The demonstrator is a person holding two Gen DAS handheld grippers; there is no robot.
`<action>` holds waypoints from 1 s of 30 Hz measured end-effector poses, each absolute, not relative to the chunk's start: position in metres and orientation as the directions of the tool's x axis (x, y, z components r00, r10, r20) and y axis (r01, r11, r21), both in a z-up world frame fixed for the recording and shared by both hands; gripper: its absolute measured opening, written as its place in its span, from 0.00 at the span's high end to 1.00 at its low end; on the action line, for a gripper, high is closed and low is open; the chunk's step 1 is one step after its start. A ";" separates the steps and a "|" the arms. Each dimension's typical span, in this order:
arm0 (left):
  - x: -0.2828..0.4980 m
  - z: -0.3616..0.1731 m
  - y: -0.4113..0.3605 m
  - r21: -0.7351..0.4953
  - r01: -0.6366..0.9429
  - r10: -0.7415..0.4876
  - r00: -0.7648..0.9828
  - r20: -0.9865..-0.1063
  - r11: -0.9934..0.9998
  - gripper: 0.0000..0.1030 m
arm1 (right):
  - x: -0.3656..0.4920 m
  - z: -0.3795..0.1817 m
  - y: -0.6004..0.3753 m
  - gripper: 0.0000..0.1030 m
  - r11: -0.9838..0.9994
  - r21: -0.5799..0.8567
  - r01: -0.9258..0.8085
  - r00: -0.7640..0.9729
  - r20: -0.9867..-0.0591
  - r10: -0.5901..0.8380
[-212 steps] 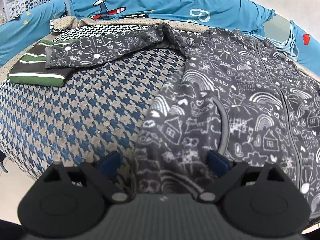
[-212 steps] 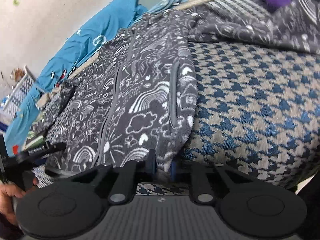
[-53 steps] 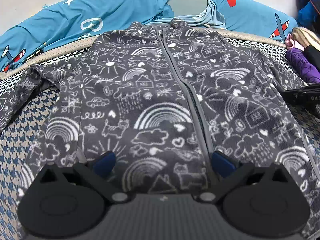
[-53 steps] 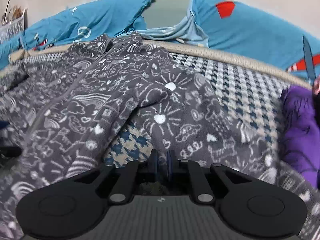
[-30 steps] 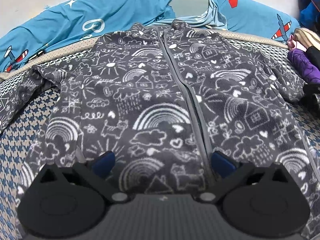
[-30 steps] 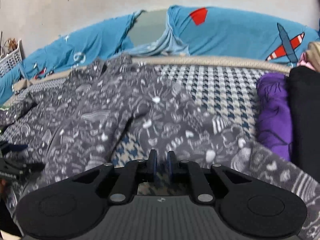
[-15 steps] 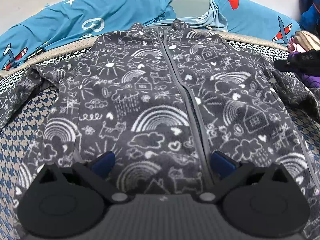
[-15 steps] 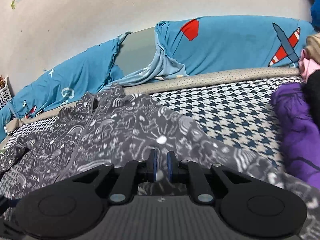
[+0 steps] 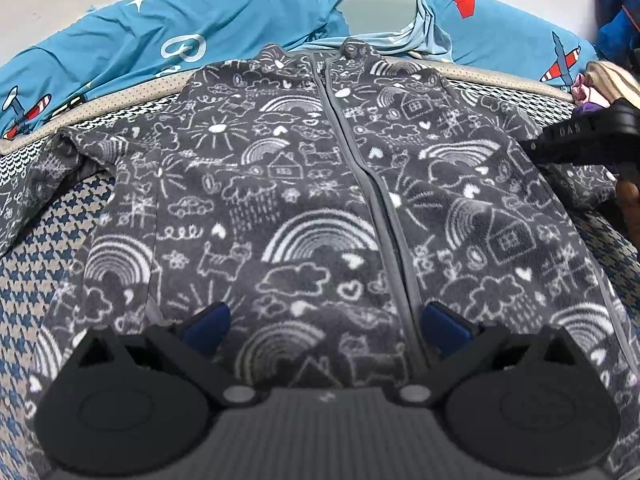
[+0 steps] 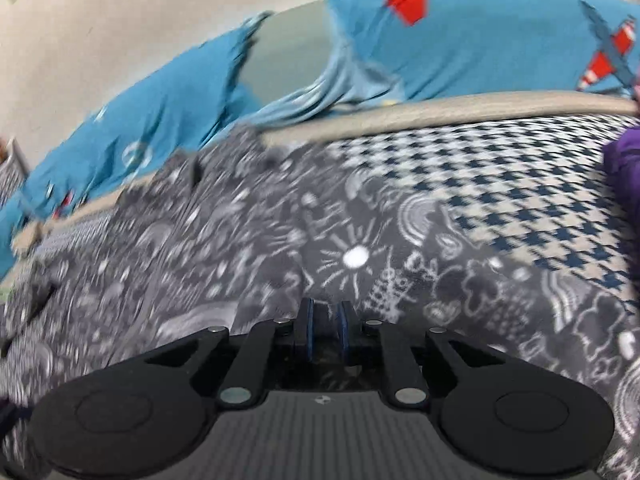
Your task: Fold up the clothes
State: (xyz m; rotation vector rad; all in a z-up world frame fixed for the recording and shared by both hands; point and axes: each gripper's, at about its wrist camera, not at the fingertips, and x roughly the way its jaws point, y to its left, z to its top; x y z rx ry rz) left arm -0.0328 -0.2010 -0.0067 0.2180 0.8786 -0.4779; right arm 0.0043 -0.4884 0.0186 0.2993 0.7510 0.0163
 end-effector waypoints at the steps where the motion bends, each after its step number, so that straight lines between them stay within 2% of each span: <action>1: -0.033 -0.007 -0.201 -0.009 0.487 -0.311 0.542 -0.781 0.874 0.00 | 0.002 0.018 -0.487 0.86 0.958 0.273 0.084 0.727 -0.675 0.128; 6: -0.033 -0.008 -0.202 -0.002 0.489 -0.308 0.545 -0.780 0.872 0.00 | -0.007 0.019 -0.485 0.88 0.965 0.257 0.058 0.705 -0.695 0.143; 19: -0.036 -0.012 -0.202 0.013 0.500 -0.312 0.561 -0.767 0.866 0.00 | -0.035 0.027 -0.483 0.85 0.980 0.193 0.049 0.672 -0.732 0.110; 22: -0.038 -0.012 -0.202 0.016 0.499 -0.311 0.565 -0.764 0.866 0.00 | -0.047 0.035 -0.485 0.78 0.978 0.182 0.100 0.675 -0.734 0.068; 30: -0.040 -0.013 -0.200 0.015 0.501 -0.318 0.572 -0.756 0.865 0.00 | -0.081 0.054 -0.504 0.77 0.951 0.174 0.257 0.695 -0.717 -0.056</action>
